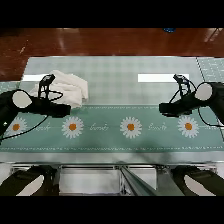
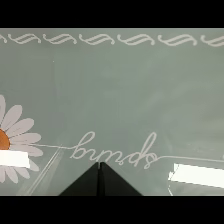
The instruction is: Fold the shirts.
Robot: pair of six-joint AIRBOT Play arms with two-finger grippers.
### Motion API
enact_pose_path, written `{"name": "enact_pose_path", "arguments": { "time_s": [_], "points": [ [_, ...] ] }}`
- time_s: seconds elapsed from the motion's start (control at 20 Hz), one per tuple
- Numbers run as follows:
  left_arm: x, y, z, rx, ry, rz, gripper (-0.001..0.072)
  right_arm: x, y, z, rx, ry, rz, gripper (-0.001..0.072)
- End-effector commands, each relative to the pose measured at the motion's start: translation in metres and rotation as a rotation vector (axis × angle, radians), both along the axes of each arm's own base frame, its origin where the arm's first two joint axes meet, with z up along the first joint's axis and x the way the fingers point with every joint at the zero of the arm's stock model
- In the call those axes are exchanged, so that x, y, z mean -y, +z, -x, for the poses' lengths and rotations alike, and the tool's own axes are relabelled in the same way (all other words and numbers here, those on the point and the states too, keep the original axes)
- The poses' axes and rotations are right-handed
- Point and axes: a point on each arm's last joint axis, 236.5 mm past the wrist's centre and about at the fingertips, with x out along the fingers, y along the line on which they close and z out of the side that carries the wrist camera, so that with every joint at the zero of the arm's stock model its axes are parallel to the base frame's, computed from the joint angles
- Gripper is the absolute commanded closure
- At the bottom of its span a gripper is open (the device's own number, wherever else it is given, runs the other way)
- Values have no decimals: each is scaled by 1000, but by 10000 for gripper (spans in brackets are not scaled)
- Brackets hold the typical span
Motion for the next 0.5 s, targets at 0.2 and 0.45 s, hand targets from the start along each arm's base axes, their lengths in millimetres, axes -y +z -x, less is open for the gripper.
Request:
{"name": "enact_pose_path", "arguments": {
  "time_s": [0.2,0.45],
  "points": [
    [0,0,0,1,-1,0,683,0,0,0,-1,1,0,689],
    [0,0,-3,11,2,0,683,0,0,0,-1,1,0,689]
  ]
}}
